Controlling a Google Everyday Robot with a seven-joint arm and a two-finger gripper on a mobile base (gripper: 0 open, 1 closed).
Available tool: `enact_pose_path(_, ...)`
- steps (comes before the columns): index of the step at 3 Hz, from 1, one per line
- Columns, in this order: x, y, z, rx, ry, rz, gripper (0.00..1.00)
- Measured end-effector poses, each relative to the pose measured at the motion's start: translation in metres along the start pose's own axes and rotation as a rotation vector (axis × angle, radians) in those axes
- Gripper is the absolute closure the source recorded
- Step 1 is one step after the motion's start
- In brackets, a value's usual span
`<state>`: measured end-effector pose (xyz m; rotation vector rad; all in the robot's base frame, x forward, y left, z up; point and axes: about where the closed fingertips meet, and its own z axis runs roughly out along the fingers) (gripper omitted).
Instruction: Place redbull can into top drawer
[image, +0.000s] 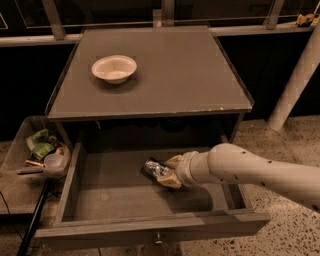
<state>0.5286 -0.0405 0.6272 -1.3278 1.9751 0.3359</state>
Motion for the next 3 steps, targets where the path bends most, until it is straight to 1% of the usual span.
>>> enact_pose_path(1, 0.0000, 0.0000, 0.0000, 0.000, 0.000, 0.000, 0.13)
enact_pose_path(2, 0.0000, 0.0000, 0.0000, 0.000, 0.000, 0.000, 0.00)
enact_pose_path(3, -0.0001, 0.0001, 0.0000, 0.000, 0.000, 0.000, 0.00)
